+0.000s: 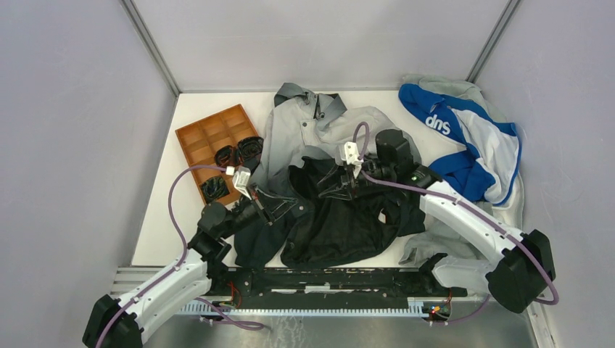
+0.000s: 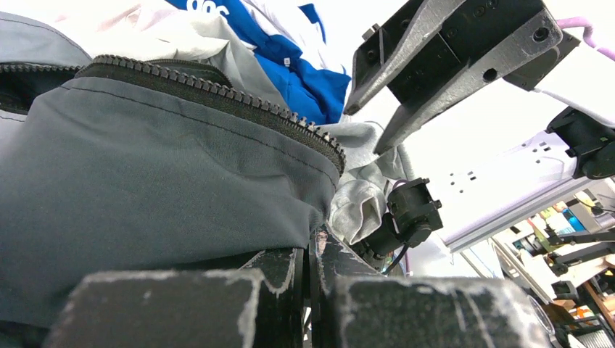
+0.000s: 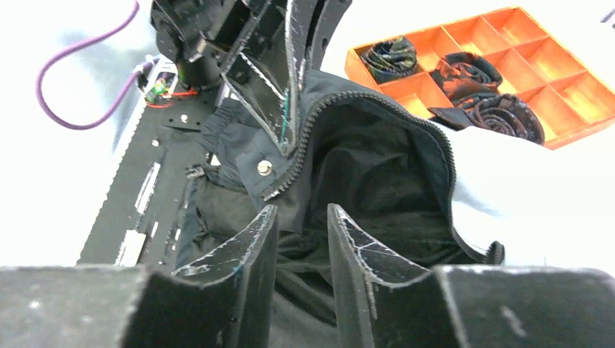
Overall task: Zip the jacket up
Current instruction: Pick up the jacket from the center of the board.
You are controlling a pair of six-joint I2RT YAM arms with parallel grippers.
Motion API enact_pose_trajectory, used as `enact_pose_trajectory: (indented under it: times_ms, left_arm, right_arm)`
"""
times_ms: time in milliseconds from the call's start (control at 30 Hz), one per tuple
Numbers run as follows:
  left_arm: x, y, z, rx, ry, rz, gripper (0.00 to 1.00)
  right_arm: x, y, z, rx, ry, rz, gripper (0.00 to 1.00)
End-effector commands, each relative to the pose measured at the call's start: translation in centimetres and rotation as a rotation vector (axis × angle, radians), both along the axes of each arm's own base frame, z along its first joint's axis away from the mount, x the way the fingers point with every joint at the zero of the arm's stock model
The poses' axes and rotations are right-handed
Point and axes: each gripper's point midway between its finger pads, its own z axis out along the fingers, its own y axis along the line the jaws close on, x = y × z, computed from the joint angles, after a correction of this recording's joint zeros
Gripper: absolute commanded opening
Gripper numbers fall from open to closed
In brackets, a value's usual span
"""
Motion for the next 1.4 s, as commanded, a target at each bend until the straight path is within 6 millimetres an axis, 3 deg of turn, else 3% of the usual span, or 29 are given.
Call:
enact_pose_trajectory:
  times_ms: [0,133,367,700,833,1067,1367]
  left_arm:
    - [-0.9,-0.2,2.4,-0.04,-0.126,-0.041,0.02]
    - [-1.2,-0.4,2.6,-0.046,-0.126,-0.066,0.02]
    - [-1.6,-0.7,2.6,-0.056,-0.113,-0.1,0.02]
    - [-1.7,-0.9,2.4,-0.054,-0.105,-0.113,0.02]
    - [-1.7,-1.0,2.4,-0.051,-0.101,-0.121,0.02]
    - [-1.7,-1.2,2.1,-0.049,-0.078,-0.13,0.03]
    - [-1.6,-1.5,1.3,-0.03,-0.005,-0.14,0.3]
  right_arm:
    - [-1.3,0.4,1.7,0.107,0.12,0.022,0.38]
    - [-1.4,1.3,2.2,0.17,0.247,-0.003,0.4]
    - [-1.6,3.7,3.0,0.193,0.299,-0.003,0.41]
    - [-1.8,5.2,2.3,0.171,0.343,-0.031,0.35]
    - [-1.8,5.7,2.3,0.166,0.351,-0.036,0.28]
    - [-1.6,6.2,2.8,0.174,0.339,-0.031,0.04]
    - [-1.3,6.4,3.4,0.179,0.313,-0.029,0.0]
